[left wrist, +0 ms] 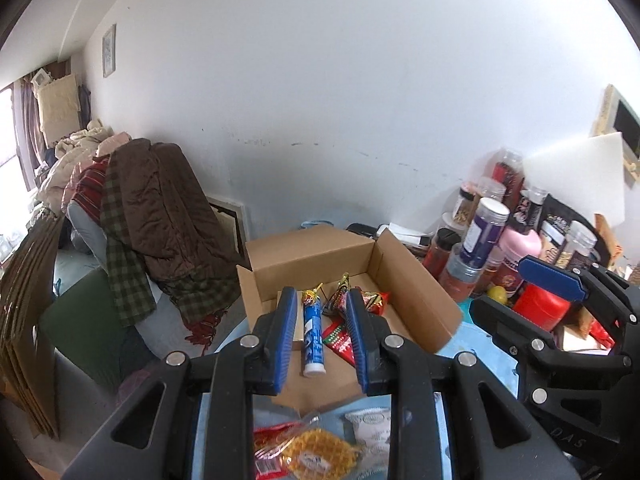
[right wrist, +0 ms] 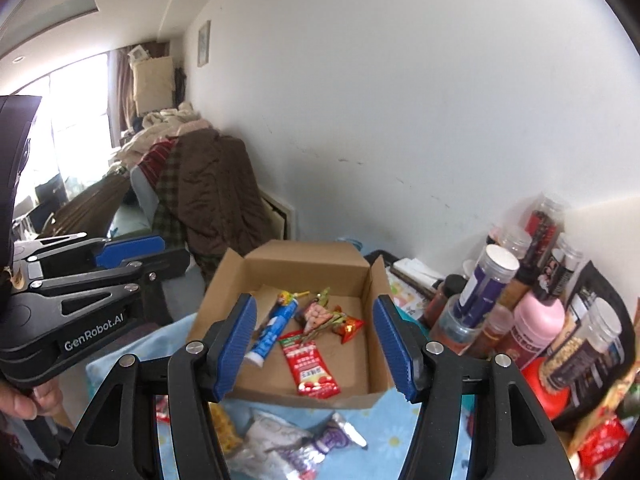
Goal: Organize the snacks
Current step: 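Withdraw both tools from the cardboard box back toward the remaining snacks, then grasp the waffle packet with the right gripper while the left approaches the red spicy-strip bag, then grasp the red spicy-strip bag with the left gripper while the right holds the waffle packet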
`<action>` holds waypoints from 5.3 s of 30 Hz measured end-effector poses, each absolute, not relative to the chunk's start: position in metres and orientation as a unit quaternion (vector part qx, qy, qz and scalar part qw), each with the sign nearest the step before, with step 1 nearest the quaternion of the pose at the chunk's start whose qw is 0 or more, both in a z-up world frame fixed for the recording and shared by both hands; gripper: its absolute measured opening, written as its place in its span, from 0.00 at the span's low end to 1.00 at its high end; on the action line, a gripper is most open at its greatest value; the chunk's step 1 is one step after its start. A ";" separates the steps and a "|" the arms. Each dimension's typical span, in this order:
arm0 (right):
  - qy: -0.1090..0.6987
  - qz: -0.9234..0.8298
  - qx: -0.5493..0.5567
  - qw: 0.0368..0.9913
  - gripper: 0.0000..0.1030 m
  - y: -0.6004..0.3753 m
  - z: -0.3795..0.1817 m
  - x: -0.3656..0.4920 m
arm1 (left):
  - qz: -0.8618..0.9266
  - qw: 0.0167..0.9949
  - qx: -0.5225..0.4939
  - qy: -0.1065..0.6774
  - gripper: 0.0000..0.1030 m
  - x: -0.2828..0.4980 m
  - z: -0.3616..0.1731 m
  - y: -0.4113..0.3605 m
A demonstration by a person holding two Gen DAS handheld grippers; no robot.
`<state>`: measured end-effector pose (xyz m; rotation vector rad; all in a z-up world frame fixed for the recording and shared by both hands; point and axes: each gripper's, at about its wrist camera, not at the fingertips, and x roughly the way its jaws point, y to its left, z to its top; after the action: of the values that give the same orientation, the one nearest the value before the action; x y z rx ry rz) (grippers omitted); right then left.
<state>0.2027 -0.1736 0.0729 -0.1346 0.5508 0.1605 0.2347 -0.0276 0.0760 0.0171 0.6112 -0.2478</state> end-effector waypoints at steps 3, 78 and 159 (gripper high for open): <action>0.259 0.082 -0.070 0.960 0.61 -0.170 0.076 0.182 | -0.123 0.948 0.007 0.292 0.24 0.219 0.078 -0.022; 0.393 0.201 -0.076 0.894 0.98 -0.079 -0.133 0.196 | -0.108 0.909 -0.052 0.400 0.24 0.188 -0.112 0.073; 0.429 0.132 0.075 0.890 0.43 -0.191 -0.134 0.110 | -0.161 0.866 0.016 0.473 0.72 0.183 -0.157 0.000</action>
<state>0.1105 -0.1913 -0.1341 0.1551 0.8911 0.2751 0.1826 0.0003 -0.1571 0.0343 0.9898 -0.3381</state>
